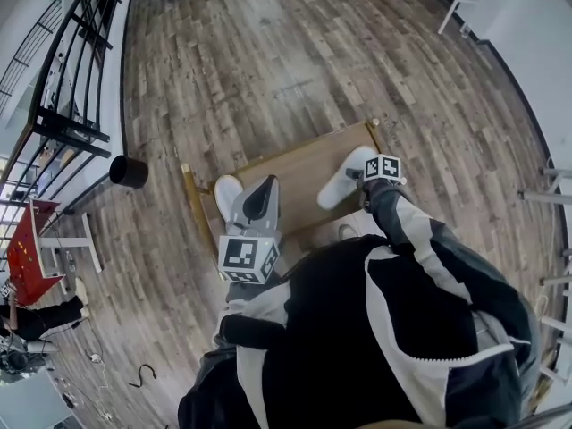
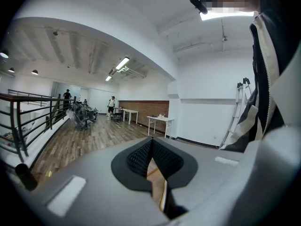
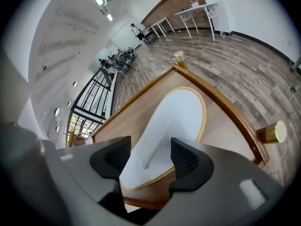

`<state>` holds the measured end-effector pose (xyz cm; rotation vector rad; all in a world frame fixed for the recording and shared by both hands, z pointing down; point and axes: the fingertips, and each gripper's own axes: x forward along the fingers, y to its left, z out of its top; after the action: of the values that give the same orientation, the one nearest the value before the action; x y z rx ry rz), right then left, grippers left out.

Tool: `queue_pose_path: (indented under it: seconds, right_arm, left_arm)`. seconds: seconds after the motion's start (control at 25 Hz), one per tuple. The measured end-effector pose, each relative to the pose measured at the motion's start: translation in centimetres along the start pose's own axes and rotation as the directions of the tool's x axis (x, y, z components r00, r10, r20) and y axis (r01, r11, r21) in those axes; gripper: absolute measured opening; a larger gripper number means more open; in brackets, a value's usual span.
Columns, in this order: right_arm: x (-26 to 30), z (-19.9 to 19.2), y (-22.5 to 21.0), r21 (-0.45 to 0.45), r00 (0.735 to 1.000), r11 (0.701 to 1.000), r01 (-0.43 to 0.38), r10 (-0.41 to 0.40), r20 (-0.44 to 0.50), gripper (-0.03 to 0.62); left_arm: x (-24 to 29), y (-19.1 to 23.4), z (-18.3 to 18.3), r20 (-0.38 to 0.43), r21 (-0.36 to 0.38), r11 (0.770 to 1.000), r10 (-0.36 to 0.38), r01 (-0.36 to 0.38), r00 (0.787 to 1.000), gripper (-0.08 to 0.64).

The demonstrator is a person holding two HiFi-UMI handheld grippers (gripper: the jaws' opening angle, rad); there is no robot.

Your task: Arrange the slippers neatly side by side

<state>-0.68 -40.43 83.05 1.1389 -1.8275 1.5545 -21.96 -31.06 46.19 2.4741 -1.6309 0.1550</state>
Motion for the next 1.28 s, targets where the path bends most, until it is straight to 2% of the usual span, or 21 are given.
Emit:
queue_pose_path:
  seconds: [0.08, 0.16, 0.36, 0.52, 0.6, 0.68, 0.76, 0.84, 1.04, 1.16, 1.28]
  right_arm:
    - [0.8, 0.0, -0.1, -0.004, 0.999, 0.999, 0.034, -0.034, -0.021, 0.233]
    - [1.4, -0.1, -0.1, -0.003, 0.998, 0.999, 0.051, -0.051, -0.034, 0.030]
    - [1.6, 0.1, 0.2, -0.002, 1.000, 1.000, 0.022, -0.022, -0.018, 0.020]
    - [1.4, 0.5, 0.8, -0.025, 1.000, 1.000, 0.007, -0.007, -0.011, 0.021]
    - [0.9, 1.1, 2.0, -0.093, 1.000, 0.996, -0.006, 0.007, 0.002, 0.021]
    - [-0.1, 2.1, 4.5, -0.207, 0.999, 0.978, -0.032, 0.039, 0.029, 0.023]
    - [-1.5, 3.0, 7.7, -0.319, 0.993, 0.945, -0.072, 0.096, 0.062, 0.023]
    - [-3.2, 3.7, 11.3, -0.423, 0.981, 0.899, -0.117, 0.171, 0.092, 0.023]
    - [-8.6, 3.0, 19.6, -0.658, 0.922, 0.729, -0.188, 0.361, 0.137, 0.023]
    - [-12.8, 1.8, 23.5, -0.750, 0.871, 0.630, -0.200, 0.465, 0.158, 0.023]
    - [-16.4, 0.8, 26.4, -0.827, 0.823, 0.534, -0.179, 0.541, 0.171, 0.023]
  left_arm:
    - [-0.3, 0.0, -0.4, -0.016, 0.001, 1.000, 0.008, -0.008, 1.000, 0.014]
    - [-0.6, 0.4, -0.7, -0.028, 0.002, 1.000, 0.018, -0.018, 0.999, 0.014]
    - [-1.4, 1.1, -1.1, -0.028, -0.009, 0.999, 0.053, -0.053, 0.998, 0.014]
    - [-1.2, 1.0, -1.0, -0.021, -0.015, 0.999, 0.046, -0.047, 0.999, 0.014]
    - [-1.0, 0.8, -1.1, -0.014, -0.032, 0.999, 0.035, -0.035, 0.999, 0.014]
    - [-0.9, 0.8, -1.2, -0.010, -0.048, 0.998, 0.028, -0.028, 1.000, 0.014]
    - [-0.7, 0.9, -1.4, -0.007, -0.062, 0.998, 0.028, -0.029, 1.000, 0.014]
    - [-0.2, 1.3, -1.4, -0.003, -0.073, 0.997, 0.032, -0.032, 0.999, 0.014]
    - [0.2, 1.5, -1.5, 0.007, -0.093, 0.995, 0.039, -0.039, 0.999, 0.014]
    - [-0.1, 1.5, -1.2, 0.025, -0.090, 0.995, 0.047, -0.044, 0.999, 0.014]
    - [-0.6, 2.0, -0.8, 0.048, -0.074, 0.995, 0.070, -0.067, 0.996, 0.014]
